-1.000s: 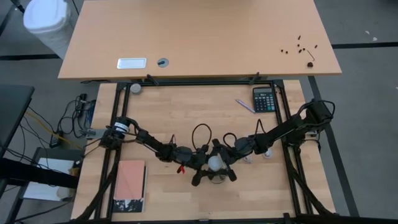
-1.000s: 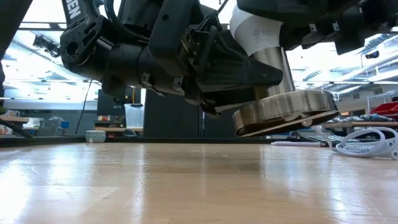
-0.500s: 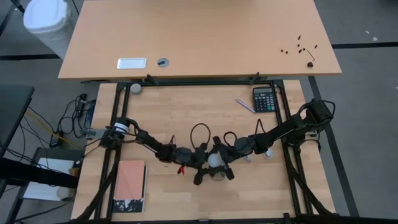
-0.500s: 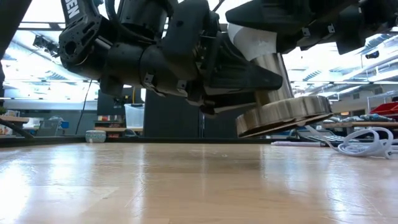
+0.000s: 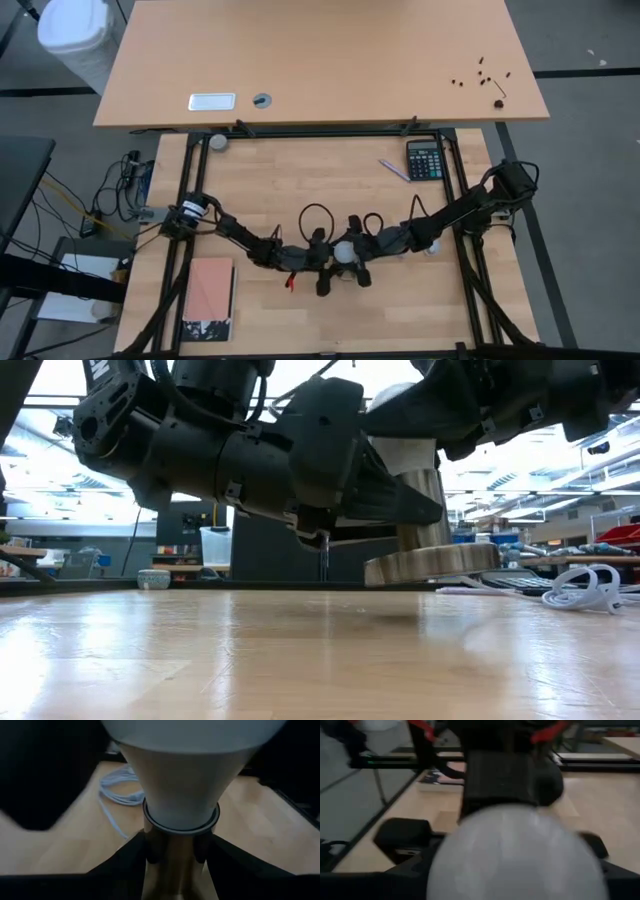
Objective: Screw lightbulb
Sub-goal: Insert the lightbulb on the lamp
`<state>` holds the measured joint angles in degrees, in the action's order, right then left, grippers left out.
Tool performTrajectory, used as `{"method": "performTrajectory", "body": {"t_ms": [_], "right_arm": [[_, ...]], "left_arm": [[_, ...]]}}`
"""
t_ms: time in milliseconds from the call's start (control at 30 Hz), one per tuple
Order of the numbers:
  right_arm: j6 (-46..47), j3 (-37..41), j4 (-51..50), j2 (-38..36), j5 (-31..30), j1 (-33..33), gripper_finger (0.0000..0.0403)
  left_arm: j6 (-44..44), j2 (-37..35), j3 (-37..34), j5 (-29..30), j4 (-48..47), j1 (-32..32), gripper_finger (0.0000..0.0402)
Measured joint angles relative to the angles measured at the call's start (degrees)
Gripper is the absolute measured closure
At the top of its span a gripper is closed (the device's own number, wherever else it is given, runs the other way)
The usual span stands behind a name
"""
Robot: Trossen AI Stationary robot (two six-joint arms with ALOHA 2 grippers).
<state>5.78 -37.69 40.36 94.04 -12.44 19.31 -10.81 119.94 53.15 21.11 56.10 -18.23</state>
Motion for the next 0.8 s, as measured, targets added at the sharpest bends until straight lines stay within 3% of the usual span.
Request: {"method": "performTrajectory", "body": {"t_ms": [467,800], "right_arm": [[5.07,0.08,0.85,0.03,-19.87,2.87,0.0163],[9.00,0.11,4.10,0.11,-25.65,2.70,0.0174]], "left_arm": [[0.04,-0.12,0.11,20.89,1.93,-2.92,0.0219],[0.07,-0.20,2.15,29.39,1.43,-4.29,0.0219]]}}
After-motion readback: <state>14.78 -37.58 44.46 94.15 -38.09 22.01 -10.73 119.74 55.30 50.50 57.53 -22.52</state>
